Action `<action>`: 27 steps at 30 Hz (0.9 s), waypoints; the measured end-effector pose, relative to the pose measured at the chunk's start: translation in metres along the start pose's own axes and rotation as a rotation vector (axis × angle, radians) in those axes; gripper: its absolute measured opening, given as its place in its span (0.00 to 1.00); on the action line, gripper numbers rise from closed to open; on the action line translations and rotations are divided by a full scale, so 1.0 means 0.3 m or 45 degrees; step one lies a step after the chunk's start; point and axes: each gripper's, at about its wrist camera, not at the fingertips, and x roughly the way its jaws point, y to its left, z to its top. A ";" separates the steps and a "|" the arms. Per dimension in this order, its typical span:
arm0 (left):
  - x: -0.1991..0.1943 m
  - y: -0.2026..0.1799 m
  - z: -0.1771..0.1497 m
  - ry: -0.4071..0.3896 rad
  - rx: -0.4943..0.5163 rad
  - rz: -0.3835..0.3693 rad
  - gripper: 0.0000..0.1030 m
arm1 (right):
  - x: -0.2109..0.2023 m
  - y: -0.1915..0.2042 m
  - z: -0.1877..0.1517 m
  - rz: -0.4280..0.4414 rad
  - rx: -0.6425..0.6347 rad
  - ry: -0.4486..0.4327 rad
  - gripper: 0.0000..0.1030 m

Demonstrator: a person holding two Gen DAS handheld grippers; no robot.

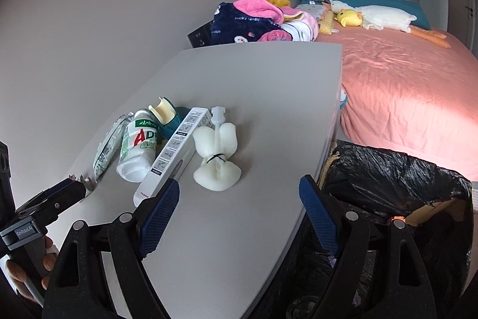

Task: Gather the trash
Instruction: 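Move both tools back toward the desk items, then grasp the red-white tape roll with the left gripper while the right gripper grasps the white foam toy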

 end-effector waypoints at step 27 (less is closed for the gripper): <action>-0.003 0.239 0.022 -0.010 -0.096 0.135 0.94 | 0.247 0.065 0.073 -0.064 -0.103 0.121 0.80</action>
